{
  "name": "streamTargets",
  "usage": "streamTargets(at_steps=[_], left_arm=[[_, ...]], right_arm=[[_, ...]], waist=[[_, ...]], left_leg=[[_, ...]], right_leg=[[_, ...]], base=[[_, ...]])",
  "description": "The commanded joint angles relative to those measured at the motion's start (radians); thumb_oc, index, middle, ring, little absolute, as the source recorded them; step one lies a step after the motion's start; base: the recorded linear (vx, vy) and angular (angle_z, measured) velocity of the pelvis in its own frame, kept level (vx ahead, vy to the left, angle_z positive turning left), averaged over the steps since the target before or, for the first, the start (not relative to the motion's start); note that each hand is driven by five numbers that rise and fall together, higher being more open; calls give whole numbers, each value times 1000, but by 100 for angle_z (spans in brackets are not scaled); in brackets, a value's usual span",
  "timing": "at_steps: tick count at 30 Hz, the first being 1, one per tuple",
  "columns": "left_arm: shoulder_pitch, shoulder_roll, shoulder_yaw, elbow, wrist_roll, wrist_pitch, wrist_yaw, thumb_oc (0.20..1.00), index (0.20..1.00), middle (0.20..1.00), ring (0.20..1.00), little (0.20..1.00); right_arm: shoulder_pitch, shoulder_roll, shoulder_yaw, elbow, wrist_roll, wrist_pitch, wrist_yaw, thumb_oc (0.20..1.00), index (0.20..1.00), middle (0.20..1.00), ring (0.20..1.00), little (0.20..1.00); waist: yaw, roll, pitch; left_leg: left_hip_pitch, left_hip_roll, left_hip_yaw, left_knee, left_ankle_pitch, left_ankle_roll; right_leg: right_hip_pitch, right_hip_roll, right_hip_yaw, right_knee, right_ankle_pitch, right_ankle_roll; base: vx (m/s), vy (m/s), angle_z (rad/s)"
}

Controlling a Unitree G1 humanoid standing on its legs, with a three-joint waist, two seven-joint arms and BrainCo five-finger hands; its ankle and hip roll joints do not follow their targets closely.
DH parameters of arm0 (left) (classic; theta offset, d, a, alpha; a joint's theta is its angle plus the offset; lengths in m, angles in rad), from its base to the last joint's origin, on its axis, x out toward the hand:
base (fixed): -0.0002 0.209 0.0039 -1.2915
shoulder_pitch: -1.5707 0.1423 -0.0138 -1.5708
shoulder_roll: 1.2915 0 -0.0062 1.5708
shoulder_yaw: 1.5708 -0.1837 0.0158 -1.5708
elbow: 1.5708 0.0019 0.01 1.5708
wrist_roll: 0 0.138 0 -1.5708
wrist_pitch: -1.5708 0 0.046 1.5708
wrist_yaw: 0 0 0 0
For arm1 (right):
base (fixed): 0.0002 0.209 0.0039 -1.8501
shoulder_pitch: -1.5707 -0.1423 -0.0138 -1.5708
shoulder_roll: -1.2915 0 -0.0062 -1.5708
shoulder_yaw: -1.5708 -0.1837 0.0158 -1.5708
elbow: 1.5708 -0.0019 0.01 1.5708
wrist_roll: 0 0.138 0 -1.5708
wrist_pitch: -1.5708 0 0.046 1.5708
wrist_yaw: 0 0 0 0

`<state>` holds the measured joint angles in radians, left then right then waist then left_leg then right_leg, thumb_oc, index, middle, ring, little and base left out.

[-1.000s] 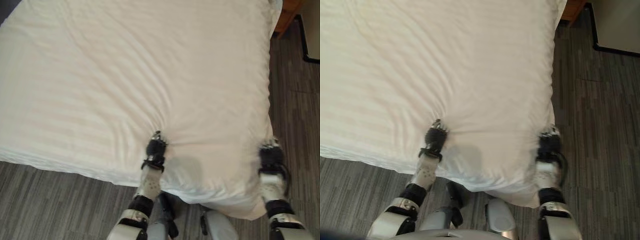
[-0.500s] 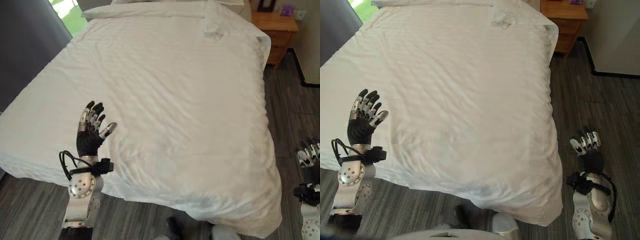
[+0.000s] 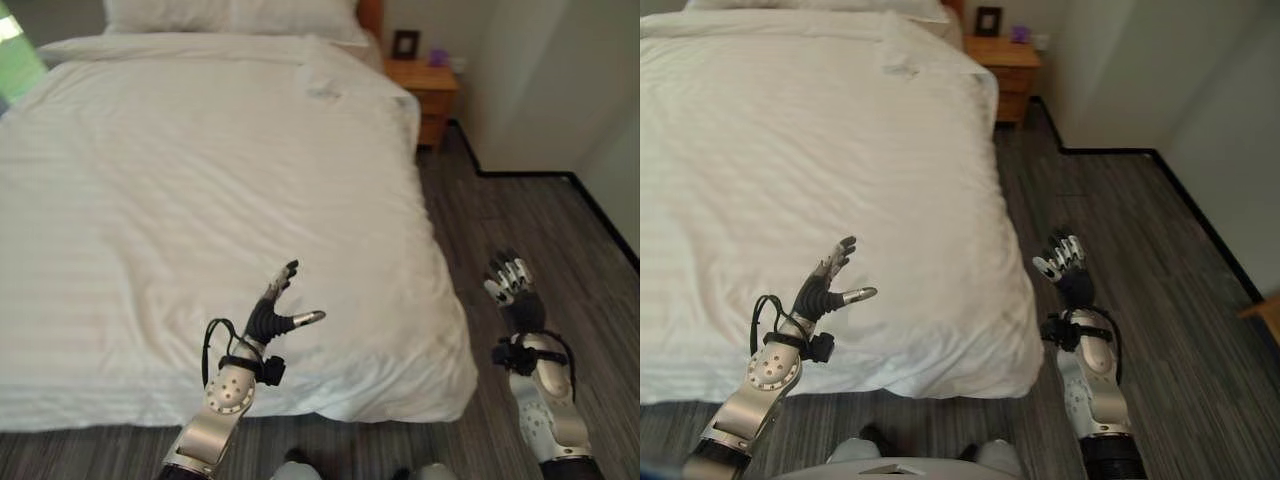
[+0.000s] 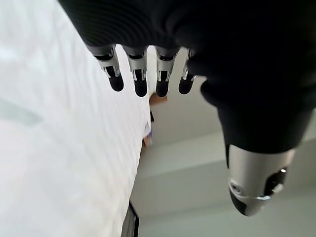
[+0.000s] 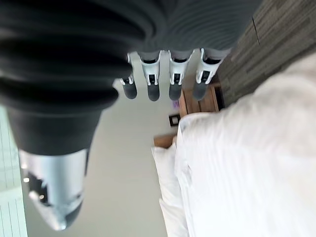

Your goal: Making the bed.

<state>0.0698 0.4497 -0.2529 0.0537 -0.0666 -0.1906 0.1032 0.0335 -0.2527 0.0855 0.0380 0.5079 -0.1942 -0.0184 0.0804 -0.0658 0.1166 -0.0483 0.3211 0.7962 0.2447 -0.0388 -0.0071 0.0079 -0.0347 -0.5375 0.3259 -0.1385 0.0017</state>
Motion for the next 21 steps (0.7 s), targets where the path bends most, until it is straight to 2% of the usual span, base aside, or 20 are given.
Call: streamTargets(at_steps=[1,2,3,4,5,6,7,8,9,10,12,14,15,16,17,19,20,21], left_arm=[[-136,-68,-21,-49,-17,-29,-11,1000,1000,1000,1000,1000],[-138,-75,-33,-45,-32,-28,-10,1000,1000,1000,1000,1000],[-138,-86,-43,-34,-49,-28,-3,1000,1000,1000,1000,1000],[-130,-111,-53,-2,-92,-32,7,1000,1000,1000,1000,1000],[-130,-125,-69,13,-117,-38,8,1000,1000,1000,1000,1000],[-132,-126,-70,15,-118,-39,8,1000,1000,1000,1000,1000],[-130,-129,-76,19,-123,-40,9,1000,1000,1000,1000,1000],[-125,-136,-84,20,-127,-43,2,1000,1000,1000,1000,1000],[-130,-138,-88,22,-135,-43,2,1000,1000,1000,1000,1000],[-148,-150,-114,31,-162,-50,-5,1000,1000,1000,1000,1000],[-175,-169,-143,48,-211,-45,-5,1000,1000,1000,1000,1000],[-200,-181,-167,67,-235,-41,-13,1000,1000,1000,1000,1000],[-238,-181,-189,73,-246,-27,-9,1000,1000,1000,1000,1000],[-257,-185,-202,73,-246,-20,-16,1000,1000,1000,1000,1000],[-273,-185,-211,72,-249,-16,-19,1000,1000,1000,1000,1000],[-311,-198,-229,71,-270,-23,-2,1000,1000,1000,1000,1000],[-314,-199,-229,74,-270,-24,-2,1000,1000,1000,1000,1000],[-334,-216,-239,93,-287,-17,8,1000,1000,1000,1000,1000]], right_arm=[[14,-49,-3,-81,-26,-28,8,1000,1000,1000,1000,1000],[17,-64,10,-96,-42,-21,11,1000,1000,1000,1000,1000],[28,-78,26,-107,-64,-14,18,1000,1000,1000,1000,1000],[44,-91,55,-107,-94,-2,20,1000,1000,1000,1000,1000],[59,-103,67,-116,-118,1,25,1000,1000,1000,1000,1000],[60,-104,66,-118,-118,2,25,1000,1000,1000,1000,1000],[77,-115,77,-132,-133,5,39,1000,1000,1000,1000,1000],[90,-122,83,-133,-137,6,52,1000,1000,1000,1000,1000],[88,-128,89,-127,-141,9,61,1000,1000,1000,1000,1000],[83,-137,100,-91,-171,14,50,1000,1000,1000,1000,1000],[75,-129,120,-24,-187,42,49,1000,1000,1000,1000,1000],[70,-127,113,24,-209,44,20,1000,1000,1000,1000,1000],[76,-114,100,45,-212,63,14,1000,1000,1000,1000,1000],[76,-111,90,57,-223,63,8,1000,1000,1000,1000,1000],[70,-113,90,60,-240,66,0,1000,1000,1000,1000,1000],[54,-110,93,68,-256,68,-10,1000,1000,1000,1000,1000],[52,-110,92,68,-256,68,-10,1000,1000,1000,1000,1000],[42,-108,92,71,-275,76,-16,1000,1000,1000,1000,1000]], waist=[[-9,24,54],[-12,23,65],[-9,23,75],[13,33,87],[15,32,101],[14,35,100],[5,31,108],[-7,29,112],[-23,31,110],[-43,46,109],[-67,71,100],[-79,79,98],[-98,86,87],[-109,92,88],[-114,96,91],[-136,103,121],[-134,102,123],[-150,110,140]], left_leg=[[-56,-3,31,-209,232,-110],[-69,22,21,-159,233,-128],[-92,35,-40,-111,239,-150],[-120,10,-207,-69,254,-152],[-136,-33,-348,-52,230,-153],[-141,-31,-349,-51,232,-151],[-138,-72,-458,-38,194,-148],[-126,-90,-513,-26,161,-140],[-93,-109,-539,-49,112,-125],[-32,-179,-625,-78,36,-106],[9,-223,-661,-141,16,-85],[30,-238,-658,-183,19,-76],[74,-251,-644,-254,26,-51],[89,-244,-630,-275,28,-45],[108,-242,-617,-295,29,-40],[139,-239,-593,-314,29,-27],[138,-242,-590,-314,29,-26],[168,-234,-559,-320,19,-21]], right_leg=[[217,-62,98,-279,-47,149],[227,-56,127,-317,-41,141],[233,-55,168,-348,-33,133],[224,-57,211,-384,0,126],[216,-70,250,-382,12,124],[213,-68,249,-383,15,124],[194,-80,294,-368,25,122],[183,-89,320,-356,28,121],[171,-91,348,-354,30,123],[142,-93,409,-336,37,126],[124,-83,449,-332,45,128],[111,-84,465,-310,38,133],[77,-67,489,-230,24,138],[56,-57,483,-164,10,149],[23,-56,472,-89,7,170],[-74,-77,440,86,81,246],[-80,-79,443,95,78,247],[-125,-107,388,164,100,260]], base=[[-146,-113,-170],[-108,-113,-140],[-203,-91,-136],[-195,-31,-131],[-166,3,-138],[-115,-11,-168],[-78,10,-152],[-78,5,-133],[-20,101,-123],[31,103,-138],[81,144,-137],[107,96,-108],[154,64,-90],[189,79,-75],[108,44,-32],[33,25,-22],[46,13,-54],[88,14,-51]])
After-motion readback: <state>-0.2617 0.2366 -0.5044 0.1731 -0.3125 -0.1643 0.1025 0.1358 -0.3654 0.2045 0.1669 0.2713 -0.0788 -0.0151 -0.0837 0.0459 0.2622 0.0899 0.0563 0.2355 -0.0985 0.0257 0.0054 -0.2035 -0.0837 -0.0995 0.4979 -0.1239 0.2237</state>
